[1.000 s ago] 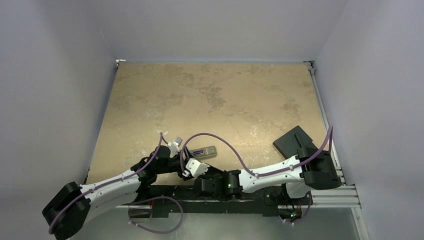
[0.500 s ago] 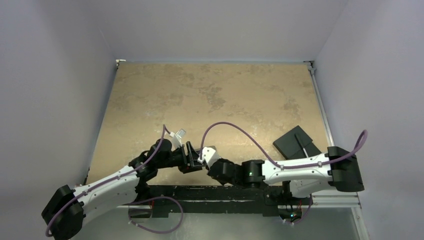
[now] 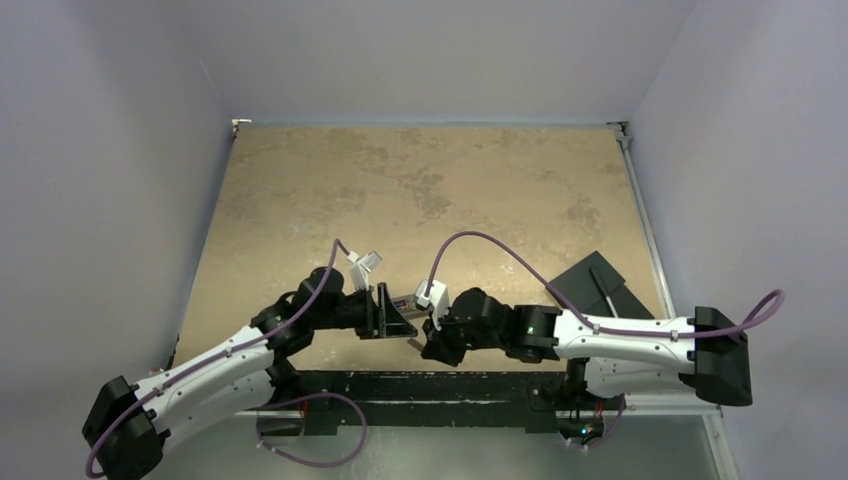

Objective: Load the batteries into the remote control

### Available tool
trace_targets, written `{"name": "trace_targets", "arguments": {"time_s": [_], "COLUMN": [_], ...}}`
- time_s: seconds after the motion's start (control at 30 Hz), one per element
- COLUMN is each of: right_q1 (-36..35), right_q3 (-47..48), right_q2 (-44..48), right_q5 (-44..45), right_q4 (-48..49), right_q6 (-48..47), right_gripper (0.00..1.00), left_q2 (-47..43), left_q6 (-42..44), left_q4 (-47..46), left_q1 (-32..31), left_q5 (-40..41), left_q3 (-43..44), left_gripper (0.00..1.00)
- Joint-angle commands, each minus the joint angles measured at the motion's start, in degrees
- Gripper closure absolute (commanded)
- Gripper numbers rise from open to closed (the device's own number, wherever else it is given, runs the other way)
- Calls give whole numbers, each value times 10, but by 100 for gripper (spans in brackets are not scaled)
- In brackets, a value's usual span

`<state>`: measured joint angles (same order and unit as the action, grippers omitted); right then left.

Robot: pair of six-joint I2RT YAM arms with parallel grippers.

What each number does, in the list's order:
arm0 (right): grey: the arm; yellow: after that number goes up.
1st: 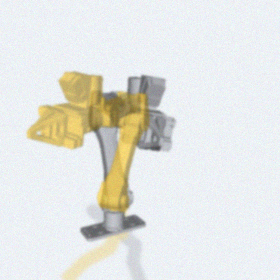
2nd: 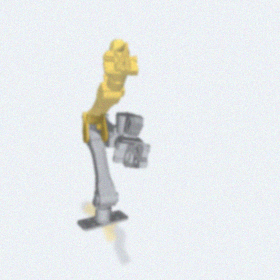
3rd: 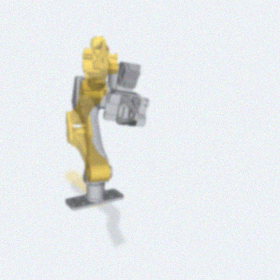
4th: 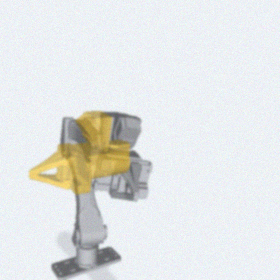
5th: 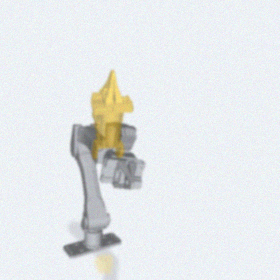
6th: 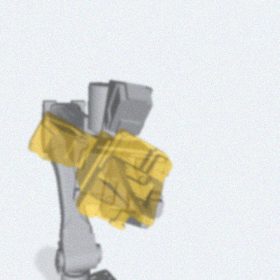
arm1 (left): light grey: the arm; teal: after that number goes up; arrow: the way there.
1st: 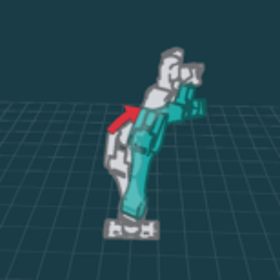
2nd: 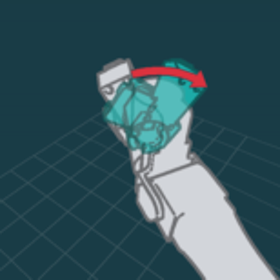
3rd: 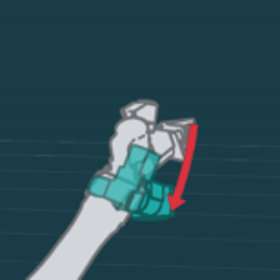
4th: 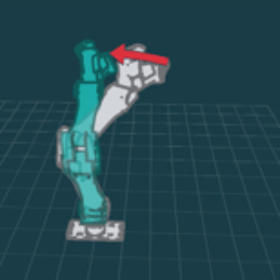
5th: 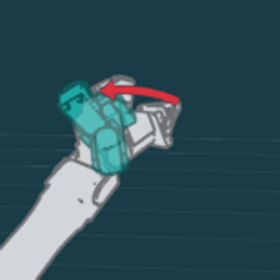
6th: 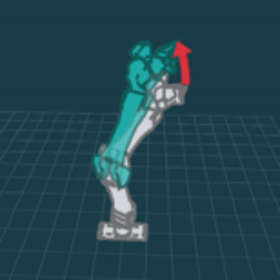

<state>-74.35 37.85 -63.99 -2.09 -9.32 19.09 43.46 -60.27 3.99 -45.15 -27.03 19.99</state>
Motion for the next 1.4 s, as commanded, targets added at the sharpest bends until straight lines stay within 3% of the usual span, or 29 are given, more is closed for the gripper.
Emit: {"name": "trace_targets", "arguments": {"time_s": [0.0,0.27,0.67,1.07,1.37], "right_q1": [23,64,133,162,180], "right_q3": [-18,-50,-85,-105,-116], "right_q2": [29,52,17,-35,-37], "right_q5": [-129,-222,-385,-459,-480], "right_q4": [51,112,245,371,405], "right_q6": [4,33,114,191,215], "right_gripper": [100,100,100,100,100], "left_q2": [-13,-30,-50,-53,-67], "left_q6": [63,89,120,131,132], "left_q4": [26,-7,2,3,5], "left_q1": [-2,-1,-2,-3,-2], "left_q5": [-37,-116,-154,-159,-165], "left_q3": [44,47,47,36,31], "left_gripper": [45,50,66,73,78]}}
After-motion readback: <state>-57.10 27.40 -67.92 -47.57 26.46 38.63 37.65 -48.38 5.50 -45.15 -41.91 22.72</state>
